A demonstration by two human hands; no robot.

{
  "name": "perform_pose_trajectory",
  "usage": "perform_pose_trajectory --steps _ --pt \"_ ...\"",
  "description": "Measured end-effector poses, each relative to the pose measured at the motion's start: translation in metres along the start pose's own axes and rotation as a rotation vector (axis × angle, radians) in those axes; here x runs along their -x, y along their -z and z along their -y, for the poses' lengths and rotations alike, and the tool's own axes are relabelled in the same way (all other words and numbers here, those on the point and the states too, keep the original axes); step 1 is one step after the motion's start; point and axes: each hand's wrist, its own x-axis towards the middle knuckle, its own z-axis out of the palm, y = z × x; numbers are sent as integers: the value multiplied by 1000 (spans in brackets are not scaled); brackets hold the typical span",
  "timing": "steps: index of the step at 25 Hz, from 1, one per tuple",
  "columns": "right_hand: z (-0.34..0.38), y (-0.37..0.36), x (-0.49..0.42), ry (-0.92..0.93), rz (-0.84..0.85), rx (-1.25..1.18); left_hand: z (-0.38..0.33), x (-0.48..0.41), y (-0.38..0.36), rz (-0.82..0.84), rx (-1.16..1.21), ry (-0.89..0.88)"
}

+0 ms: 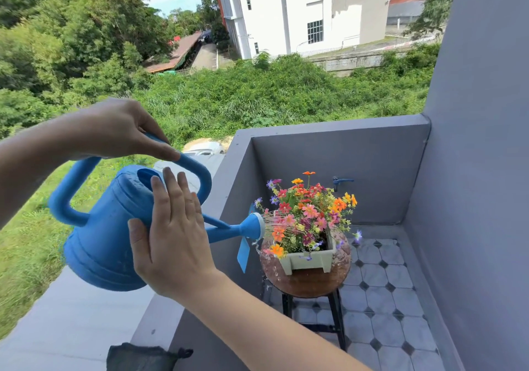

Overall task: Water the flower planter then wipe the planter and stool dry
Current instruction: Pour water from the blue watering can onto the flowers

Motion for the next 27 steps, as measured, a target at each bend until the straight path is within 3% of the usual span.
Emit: perform_pose_trajectory --steps 5,10,16,23,27 --pt "-12 6 -12 1 -90 74 -6 -5 -2 -61 68 -5" --pt "-16 13 -31 -6 -55 44 1 -10 5 -145 83 13" --pt "-12 12 -24 6 7 -19 2 -11 5 -75 53 40" --pt "-14 15 -20 35 -104 37 -4 -9 6 -8 123 65" --pt "-18 24 -33 19 -92 42 -1 -9 10 -92 176 74"
